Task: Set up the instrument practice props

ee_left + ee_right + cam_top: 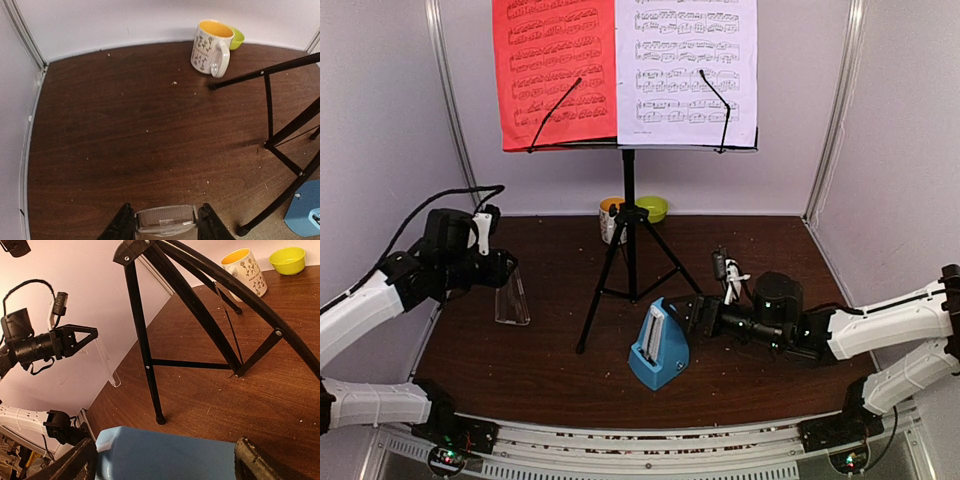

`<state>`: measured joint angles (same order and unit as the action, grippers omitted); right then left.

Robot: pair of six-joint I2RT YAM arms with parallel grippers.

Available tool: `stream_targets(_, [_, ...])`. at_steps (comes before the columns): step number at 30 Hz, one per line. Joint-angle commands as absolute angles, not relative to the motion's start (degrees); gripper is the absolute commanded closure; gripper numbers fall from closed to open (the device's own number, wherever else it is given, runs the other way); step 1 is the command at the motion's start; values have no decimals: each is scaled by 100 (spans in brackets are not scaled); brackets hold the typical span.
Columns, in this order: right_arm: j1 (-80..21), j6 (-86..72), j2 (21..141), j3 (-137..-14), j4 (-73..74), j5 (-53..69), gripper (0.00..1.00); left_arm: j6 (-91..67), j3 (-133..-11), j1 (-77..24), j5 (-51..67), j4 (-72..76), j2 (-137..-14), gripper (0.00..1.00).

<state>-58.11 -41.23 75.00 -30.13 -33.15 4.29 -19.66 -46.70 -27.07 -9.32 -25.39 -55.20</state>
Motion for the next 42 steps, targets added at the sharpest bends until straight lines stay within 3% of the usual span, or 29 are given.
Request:
stream_targets(1, [-5838, -3611, 7453, -3132, -2104, 468, 3, -1906, -5094, -2426, -134, -2328, -6306, 96])
stream_targets(19, [-5899, -3247, 6531, -3554, -1440, 677, 0, -1784, -6669, -1896, 235, -2054, -9588, 87])
stream_targets(23, [-5902, -3280, 6179, -3276, -1372, 629, 0, -1848, -6879, -1834, 31, -2098, -9944, 73])
stream_targets(28, [-5898, -3347, 5826, -2801, -1278, 503, 0, -1933, -6817, -1784, -127, -1990, -9869, 42])
stream_targets(35, [-5902, -3743, 5780, -2041, -1615, 508, 3, -1972, -6441, -1775, -311, -1936, -9212, 12])
stream_targets(39, [-5905, -3851, 6011, -1868, -1771, 469, 8, -1930, -5644, -1784, -93, -1444, -8221, 12])
stream_targets(42, [-5915, -3936, 6344, -1795, -2004, 466, 19, -1681, -4984, -1851, -26, -1139, -7493, 12])
